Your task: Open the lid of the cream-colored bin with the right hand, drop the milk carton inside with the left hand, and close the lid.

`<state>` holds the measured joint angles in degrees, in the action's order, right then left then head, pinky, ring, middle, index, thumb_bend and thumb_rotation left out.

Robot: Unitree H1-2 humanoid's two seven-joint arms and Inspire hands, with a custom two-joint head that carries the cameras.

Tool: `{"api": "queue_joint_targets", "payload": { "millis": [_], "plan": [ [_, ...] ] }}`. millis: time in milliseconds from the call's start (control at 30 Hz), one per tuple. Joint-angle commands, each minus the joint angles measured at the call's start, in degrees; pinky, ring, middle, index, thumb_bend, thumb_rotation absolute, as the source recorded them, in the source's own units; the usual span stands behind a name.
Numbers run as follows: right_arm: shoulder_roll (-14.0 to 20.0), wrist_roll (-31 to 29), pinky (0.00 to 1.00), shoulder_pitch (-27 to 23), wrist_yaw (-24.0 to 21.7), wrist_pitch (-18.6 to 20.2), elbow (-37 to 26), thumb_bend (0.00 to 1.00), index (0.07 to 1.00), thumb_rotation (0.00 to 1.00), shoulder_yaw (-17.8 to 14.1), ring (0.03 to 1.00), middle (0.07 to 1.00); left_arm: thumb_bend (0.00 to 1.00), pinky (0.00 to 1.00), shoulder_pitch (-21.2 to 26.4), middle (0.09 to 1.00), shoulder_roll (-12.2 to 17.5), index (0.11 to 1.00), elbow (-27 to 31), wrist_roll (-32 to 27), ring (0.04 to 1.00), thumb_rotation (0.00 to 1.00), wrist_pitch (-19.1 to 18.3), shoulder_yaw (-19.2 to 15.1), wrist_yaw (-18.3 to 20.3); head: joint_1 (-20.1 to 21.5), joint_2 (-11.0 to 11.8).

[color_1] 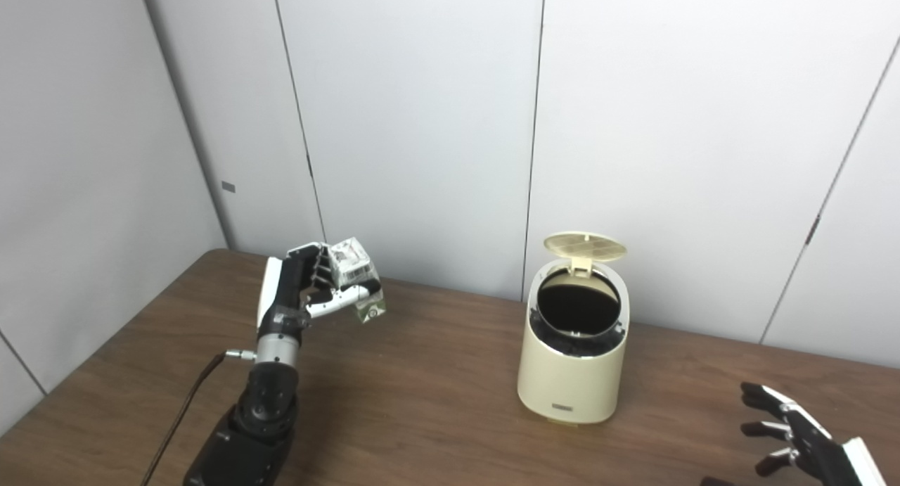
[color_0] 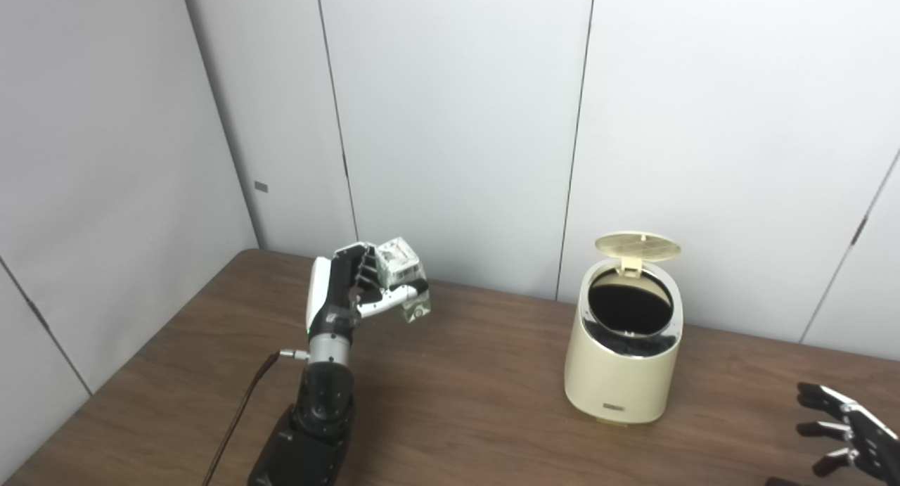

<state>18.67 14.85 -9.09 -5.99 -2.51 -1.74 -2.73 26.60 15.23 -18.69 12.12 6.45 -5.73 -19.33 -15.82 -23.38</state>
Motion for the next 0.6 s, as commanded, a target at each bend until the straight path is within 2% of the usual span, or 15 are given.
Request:
{"api": "queue_joint_targets", "payload": {
  "millis": [0, 133, 267, 333, 467, 567],
  "plan": [
    [0.3, 0.5, 0.47, -1.9, 1.5, -1.0, -2.3, 0.88, 0.838, 0.30, -0.2, 0.719, 0.825, 0.52, 0.32, 1.8, 0.454, -0.1, 0.493, 5.2, 1.1, 0.390, 0.00, -0.5, -0.1, 0.2, 0.2, 0.0],
    [-0.4, 0.2, 0.52, -1.7, 0.4, 2.2, -4.4, 0.86, 0.857, 0.22, 0.0, 0.757, 0.859, 0.52, 0.31, 1.7, 0.452, -2.0, 0.494, 12.0, 2.3, 0.384, 0.00, -4.6, 0.8, 1.7, 1.8, -0.1],
    [-1.0, -0.2, 0.62, -1.3, -0.4, 5.5, -7.3, 0.82, 0.884, 0.13, 0.5, 0.810, 0.893, 0.53, 0.30, 2.3, 0.459, -3.6, 0.490, 17.3, 4.1, 0.379, 0.00, -7.8, 2.3, 3.6, 3.9, -0.3],
    [-1.1, -0.4, 0.66, -1.4, -0.4, 5.4, -7.5, 0.79, 0.894, 0.10, 0.8, 0.829, 0.904, 0.53, 0.30, 2.7, 0.459, -4.4, 0.490, 19.4, 4.4, 0.378, 0.00, -9.0, 2.8, 4.6, 5.1, -0.4],
    [-1.4, -0.2, 0.70, -1.6, 0.1, 4.7, -7.2, 0.79, 0.899, 0.02, 1.3, 0.840, 0.906, 0.53, 0.25, 3.5, 0.438, -6.5, 0.495, 21.5, 4.2, 0.327, 0.00, -9.3, 3.1, 5.2, 7.5, -0.6],
    [-1.5, 1.0, 0.71, -1.9, 0.6, 3.8, -6.7, 0.79, 0.898, 0.04, 2.0, 0.831, 0.899, 0.53, 0.26, 4.1, 0.446, -8.0, 0.492, 22.8, 5.3, 0.346, 0.00, -10.3, 3.9, 5.6, 8.9, -0.7]
  ]
}}
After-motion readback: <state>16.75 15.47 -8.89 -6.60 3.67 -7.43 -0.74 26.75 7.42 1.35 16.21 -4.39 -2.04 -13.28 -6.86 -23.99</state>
